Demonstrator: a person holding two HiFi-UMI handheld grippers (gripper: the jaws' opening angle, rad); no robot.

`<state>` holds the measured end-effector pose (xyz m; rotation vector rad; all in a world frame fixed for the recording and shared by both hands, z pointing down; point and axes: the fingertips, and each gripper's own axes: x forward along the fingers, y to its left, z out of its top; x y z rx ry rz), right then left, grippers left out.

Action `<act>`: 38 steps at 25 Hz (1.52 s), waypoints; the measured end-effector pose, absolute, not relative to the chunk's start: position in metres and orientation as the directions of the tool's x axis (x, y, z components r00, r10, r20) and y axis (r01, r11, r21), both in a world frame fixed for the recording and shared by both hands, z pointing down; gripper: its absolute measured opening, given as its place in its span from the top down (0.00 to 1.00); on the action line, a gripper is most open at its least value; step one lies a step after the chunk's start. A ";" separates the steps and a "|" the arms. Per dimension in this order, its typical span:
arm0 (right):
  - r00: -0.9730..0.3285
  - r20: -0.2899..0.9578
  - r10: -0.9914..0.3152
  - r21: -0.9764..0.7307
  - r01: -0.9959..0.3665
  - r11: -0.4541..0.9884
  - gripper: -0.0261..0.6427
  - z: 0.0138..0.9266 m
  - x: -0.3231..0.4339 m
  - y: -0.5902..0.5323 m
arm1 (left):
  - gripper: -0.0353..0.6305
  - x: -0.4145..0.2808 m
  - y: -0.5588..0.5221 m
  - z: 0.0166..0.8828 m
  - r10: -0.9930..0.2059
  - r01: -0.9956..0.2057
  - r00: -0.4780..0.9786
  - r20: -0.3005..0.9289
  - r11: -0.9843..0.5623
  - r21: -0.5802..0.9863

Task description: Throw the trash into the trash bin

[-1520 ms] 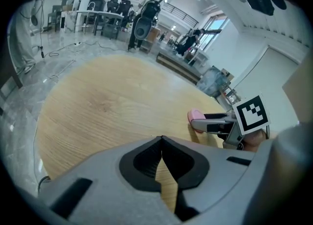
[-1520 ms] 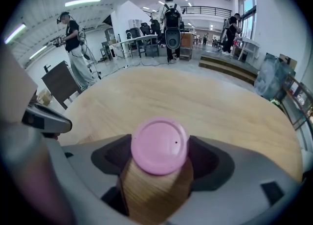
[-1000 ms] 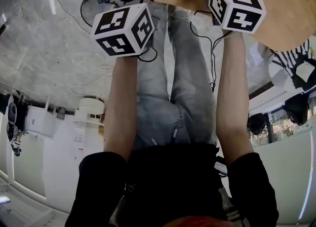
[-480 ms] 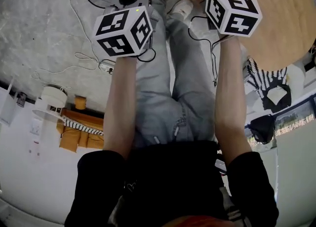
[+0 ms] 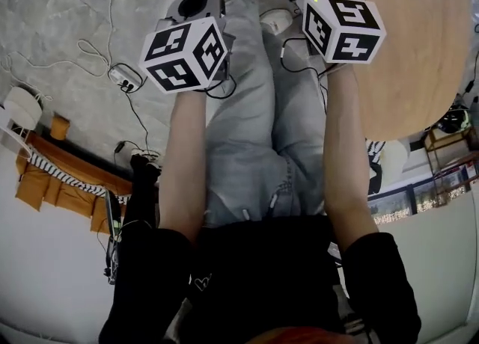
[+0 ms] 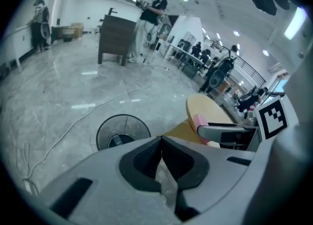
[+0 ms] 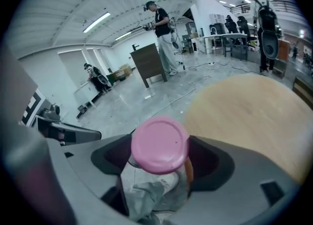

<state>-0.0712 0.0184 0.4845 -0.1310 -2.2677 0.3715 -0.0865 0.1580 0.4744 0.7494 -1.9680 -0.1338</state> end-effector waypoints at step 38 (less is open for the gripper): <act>-0.642 0.650 0.407 -0.523 0.010 0.852 0.86 0.535 -0.113 0.105 | 0.94 -0.114 0.247 0.502 -0.499 -0.288 -0.423 0.757 0.866 0.410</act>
